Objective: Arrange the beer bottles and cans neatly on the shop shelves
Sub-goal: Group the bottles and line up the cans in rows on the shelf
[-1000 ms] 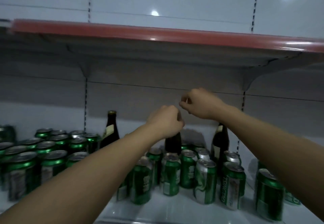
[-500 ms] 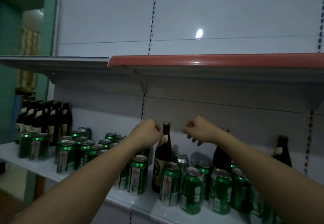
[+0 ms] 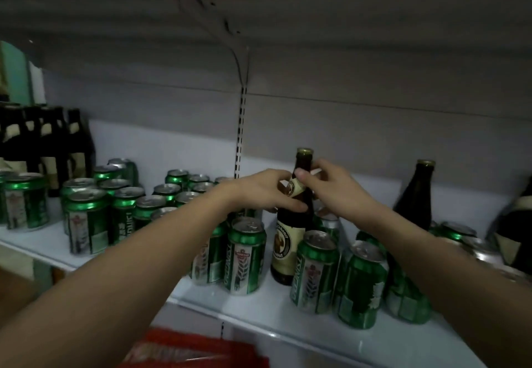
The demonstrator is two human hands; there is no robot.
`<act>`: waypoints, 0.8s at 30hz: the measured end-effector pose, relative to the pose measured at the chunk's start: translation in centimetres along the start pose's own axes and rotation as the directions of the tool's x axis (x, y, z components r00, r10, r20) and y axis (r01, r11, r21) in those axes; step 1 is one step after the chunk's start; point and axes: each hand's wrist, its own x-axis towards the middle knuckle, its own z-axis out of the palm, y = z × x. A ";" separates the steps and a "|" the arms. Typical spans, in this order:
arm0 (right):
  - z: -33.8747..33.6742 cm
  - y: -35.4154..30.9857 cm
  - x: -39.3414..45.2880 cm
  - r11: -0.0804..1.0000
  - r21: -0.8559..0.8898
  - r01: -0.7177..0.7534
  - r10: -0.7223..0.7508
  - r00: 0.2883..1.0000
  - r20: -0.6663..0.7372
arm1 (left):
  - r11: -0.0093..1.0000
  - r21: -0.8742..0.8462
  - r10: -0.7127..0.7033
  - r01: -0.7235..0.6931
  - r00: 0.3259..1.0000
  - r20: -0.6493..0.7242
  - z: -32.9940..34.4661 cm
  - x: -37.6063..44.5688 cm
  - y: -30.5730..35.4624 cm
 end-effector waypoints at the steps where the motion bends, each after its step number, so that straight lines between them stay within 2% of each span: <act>1: 0.3 0.2 0.0 1.000 0.015 0.000 0.000 1.000 -0.026 | 1.000 -0.020 0.015 -0.014 1.000 0.014 0.1 0.5 -0.6; 5: 1.0 0.0 -0.1 0.999 0.020 -0.025 0.028 0.990 -0.137 | 0.987 -0.139 0.080 -0.076 0.997 0.019 0.3 2.0 -1.9; 9: 1.3 -1.5 -0.4 0.999 -0.042 0.000 -0.008 0.978 -0.209 | 0.971 -0.174 0.166 -0.162 0.986 0.010 -0.7 2.5 -2.2; 14: 1.4 -6.0 0.2 0.996 -0.079 0.037 -0.064 0.930 -0.361 | 0.910 -0.311 0.245 -0.274 0.961 -0.129 -4.2 1.4 -0.5; 19: 2.5 -9.0 -0.7 0.997 -0.077 0.027 -0.058 0.903 -0.426 | 0.842 -0.432 0.162 -0.323 0.915 -0.369 -9.0 -0.4 1.2; 24: 6.1 -10.5 -1.8 0.998 0.049 -0.032 0.047 0.939 -0.341 | 0.823 -0.496 0.075 -0.275 0.920 -0.385 -12.5 -3.4 2.2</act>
